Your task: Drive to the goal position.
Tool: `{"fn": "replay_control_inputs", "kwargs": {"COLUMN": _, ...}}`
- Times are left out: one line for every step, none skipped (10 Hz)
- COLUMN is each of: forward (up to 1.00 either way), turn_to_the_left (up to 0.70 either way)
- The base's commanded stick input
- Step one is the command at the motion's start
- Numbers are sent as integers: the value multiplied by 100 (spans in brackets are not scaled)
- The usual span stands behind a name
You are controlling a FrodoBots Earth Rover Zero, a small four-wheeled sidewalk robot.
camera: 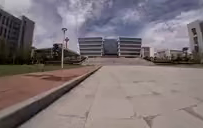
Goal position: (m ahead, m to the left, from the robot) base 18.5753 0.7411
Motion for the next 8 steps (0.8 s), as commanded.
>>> {"fn": "replay_control_inputs", "kwargs": {"forward": 100, "turn_to_the_left": -15}}
{"fn": "replay_control_inputs", "kwargs": {"forward": 100, "turn_to_the_left": -40}}
{"fn": "replay_control_inputs", "kwargs": {"forward": 100, "turn_to_the_left": -28}}
{"fn": "replay_control_inputs", "kwargs": {"forward": 100, "turn_to_the_left": -6}}
{"fn": "replay_control_inputs", "kwargs": {"forward": 100, "turn_to_the_left": 0}}
{"fn": "replay_control_inputs", "kwargs": {"forward": 100, "turn_to_the_left": 0}}
{"fn": "replay_control_inputs", "kwargs": {"forward": 100, "turn_to_the_left": 0}}
{"fn": "replay_control_inputs", "kwargs": {"forward": 100, "turn_to_the_left": 0}}
